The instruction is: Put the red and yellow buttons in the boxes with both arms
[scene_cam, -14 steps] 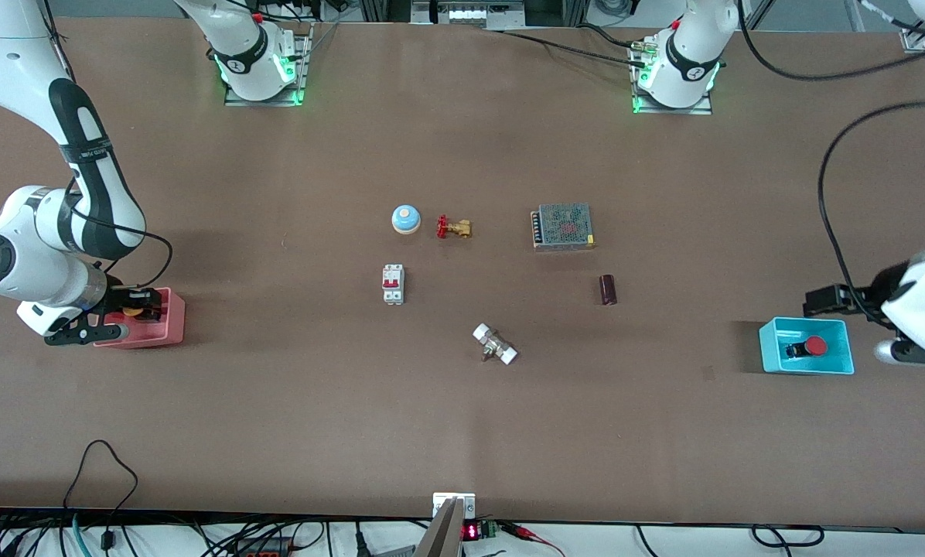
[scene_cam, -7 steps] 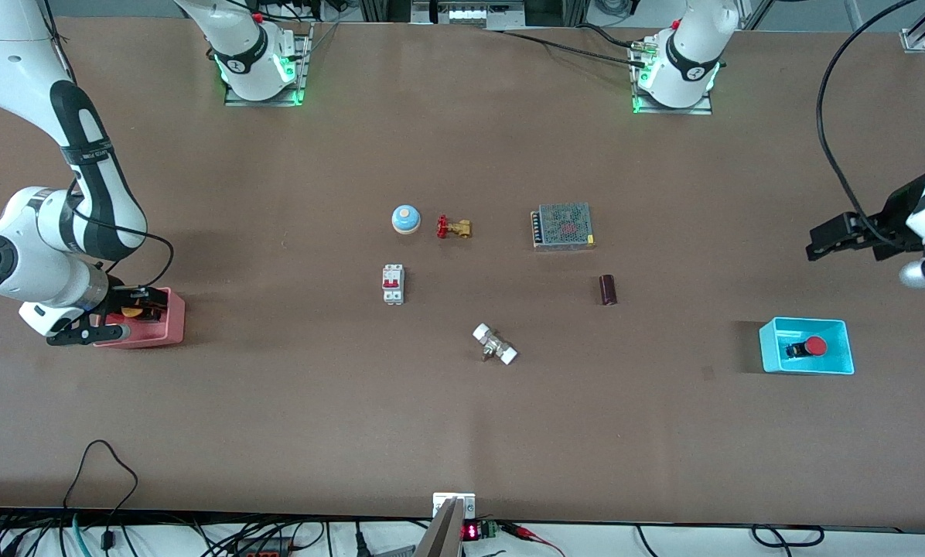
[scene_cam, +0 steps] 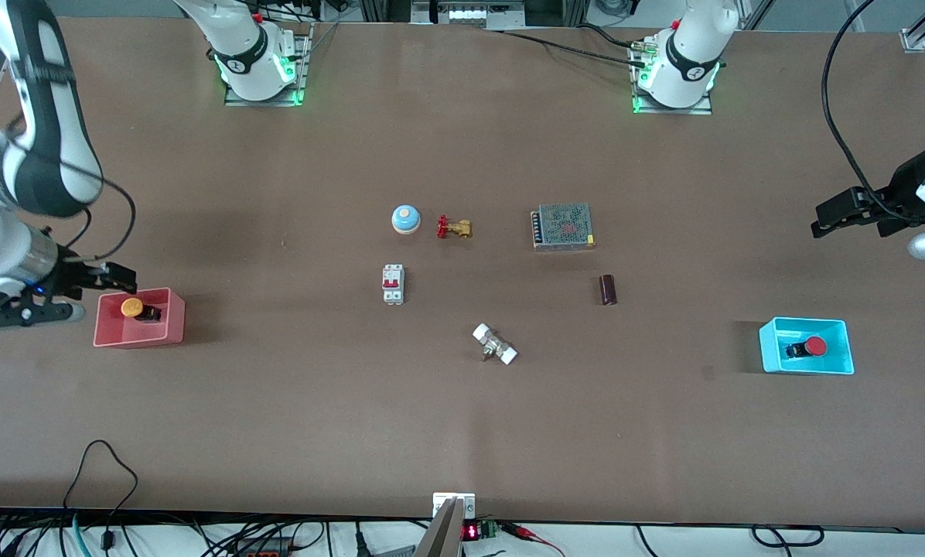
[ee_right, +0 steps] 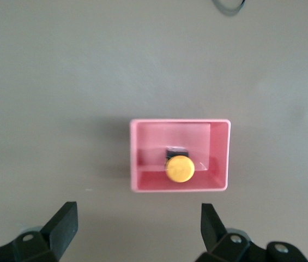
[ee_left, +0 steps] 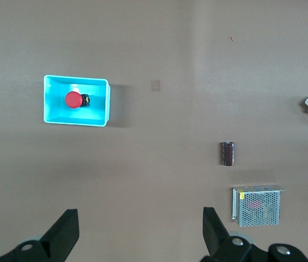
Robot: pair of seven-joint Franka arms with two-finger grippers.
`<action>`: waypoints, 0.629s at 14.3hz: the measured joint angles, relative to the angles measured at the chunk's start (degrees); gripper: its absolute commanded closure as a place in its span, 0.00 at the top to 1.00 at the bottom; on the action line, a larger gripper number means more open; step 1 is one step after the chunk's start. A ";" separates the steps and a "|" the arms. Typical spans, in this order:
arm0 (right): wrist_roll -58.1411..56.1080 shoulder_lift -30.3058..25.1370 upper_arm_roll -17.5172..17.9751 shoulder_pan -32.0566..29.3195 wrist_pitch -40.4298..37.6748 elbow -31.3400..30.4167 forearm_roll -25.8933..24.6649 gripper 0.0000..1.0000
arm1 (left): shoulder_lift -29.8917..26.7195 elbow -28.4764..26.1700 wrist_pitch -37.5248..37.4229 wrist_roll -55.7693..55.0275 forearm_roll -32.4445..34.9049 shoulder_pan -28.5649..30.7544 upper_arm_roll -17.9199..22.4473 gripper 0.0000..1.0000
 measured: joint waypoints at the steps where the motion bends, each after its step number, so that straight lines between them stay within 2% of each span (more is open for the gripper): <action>1: 3.02 -2.84 0.13 1.72 -3.63 1.51 0.00 1.00 | 0.00 -0.05 0.10 0.00 0.00 0.00 0.00 1.00; 3: 6.28 -5.91 0.23 4.34 -11.09 5.85 -0.01 1.00 | -0.01 -0.05 0.21 0.00 0.00 0.00 0.00 1.00; 6: 7.13 -7.36 0.22 5.84 -18.51 11.80 0.45 1.00 | 0.00 -0.26 0.21 0.00 0.00 0.08 0.03 1.00; 9: 7.13 -8.06 0.21 5.96 -21.95 12.89 0.58 1.00 | -0.02 -0.39 0.21 0.00 0.00 0.93 0.18 1.00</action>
